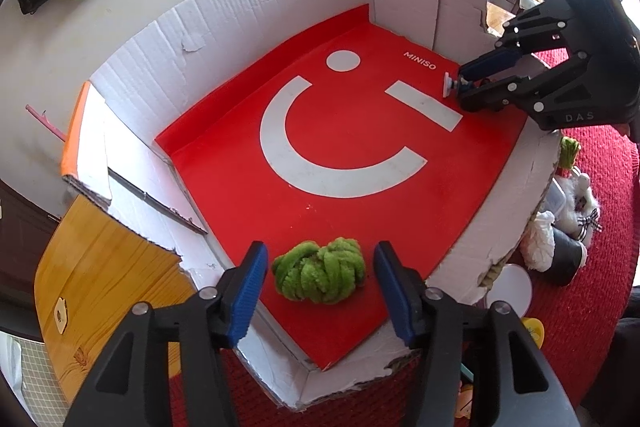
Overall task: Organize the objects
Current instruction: 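Open both grippers to release the yarn ball and figurine, then lift out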
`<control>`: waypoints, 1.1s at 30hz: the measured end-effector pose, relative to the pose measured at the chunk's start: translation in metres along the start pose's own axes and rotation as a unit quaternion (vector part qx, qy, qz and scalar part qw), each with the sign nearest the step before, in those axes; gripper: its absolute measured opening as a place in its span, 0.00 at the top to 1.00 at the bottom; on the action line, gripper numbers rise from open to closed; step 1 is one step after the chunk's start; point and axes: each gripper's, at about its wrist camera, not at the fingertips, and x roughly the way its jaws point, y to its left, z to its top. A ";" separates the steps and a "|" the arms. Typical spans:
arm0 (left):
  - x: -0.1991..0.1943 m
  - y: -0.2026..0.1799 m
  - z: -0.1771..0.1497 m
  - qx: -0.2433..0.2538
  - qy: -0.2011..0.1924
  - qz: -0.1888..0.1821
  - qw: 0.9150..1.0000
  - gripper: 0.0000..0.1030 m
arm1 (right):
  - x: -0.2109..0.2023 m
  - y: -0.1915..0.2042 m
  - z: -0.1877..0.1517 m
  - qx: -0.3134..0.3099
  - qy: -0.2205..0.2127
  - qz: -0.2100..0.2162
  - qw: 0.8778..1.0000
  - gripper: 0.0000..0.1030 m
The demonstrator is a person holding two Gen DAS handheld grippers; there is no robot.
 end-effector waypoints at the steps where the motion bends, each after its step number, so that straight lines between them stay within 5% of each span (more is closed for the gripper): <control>1: -0.001 0.001 -0.001 -0.003 -0.001 -0.001 1.000 0.44 | -0.002 0.000 0.000 -0.001 -0.002 0.000 1.000 0.75; 25: -0.055 0.004 -0.013 -0.064 -0.060 -0.019 0.996 0.42 | -0.042 0.010 0.008 0.017 -0.072 0.001 0.997 0.74; 27: -0.060 0.003 -0.013 -0.074 -0.071 -0.019 0.995 0.39 | -0.051 0.015 0.006 0.019 -0.085 0.001 0.996 0.67; 29: -0.067 0.001 -0.017 -0.086 -0.084 -0.021 0.993 0.39 | -0.059 0.021 0.005 0.022 -0.105 -0.001 0.994 0.37; 33: -0.073 -0.005 -0.018 -0.100 -0.100 -0.022 0.990 0.39 | -0.075 0.032 0.000 0.025 -0.135 -0.005 0.990 0.35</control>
